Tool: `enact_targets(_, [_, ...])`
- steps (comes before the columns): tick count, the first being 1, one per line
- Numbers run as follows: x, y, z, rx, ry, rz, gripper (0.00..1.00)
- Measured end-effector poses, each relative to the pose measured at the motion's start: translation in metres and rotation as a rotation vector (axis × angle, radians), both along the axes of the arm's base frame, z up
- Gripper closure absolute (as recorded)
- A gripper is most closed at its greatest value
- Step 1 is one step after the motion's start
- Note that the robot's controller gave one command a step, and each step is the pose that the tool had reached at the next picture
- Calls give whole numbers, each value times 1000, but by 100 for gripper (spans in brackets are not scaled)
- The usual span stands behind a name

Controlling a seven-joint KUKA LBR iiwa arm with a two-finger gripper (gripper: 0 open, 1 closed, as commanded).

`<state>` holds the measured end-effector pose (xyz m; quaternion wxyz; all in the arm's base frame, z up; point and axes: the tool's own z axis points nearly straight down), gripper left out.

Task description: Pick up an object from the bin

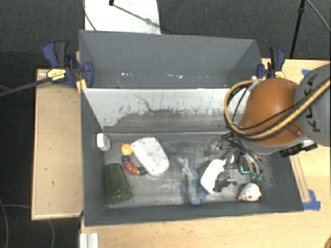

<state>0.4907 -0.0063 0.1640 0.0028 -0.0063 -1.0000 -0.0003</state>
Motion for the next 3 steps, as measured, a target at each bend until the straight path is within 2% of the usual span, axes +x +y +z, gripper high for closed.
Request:
enact_targets(1, [2, 0, 4, 0, -8, 0, 0])
enact_targets(2, [32, -12, -50, 0, -15, -35, 0])
enact_targets(3, [18, -25, -88, -4, -41, 96, 100])
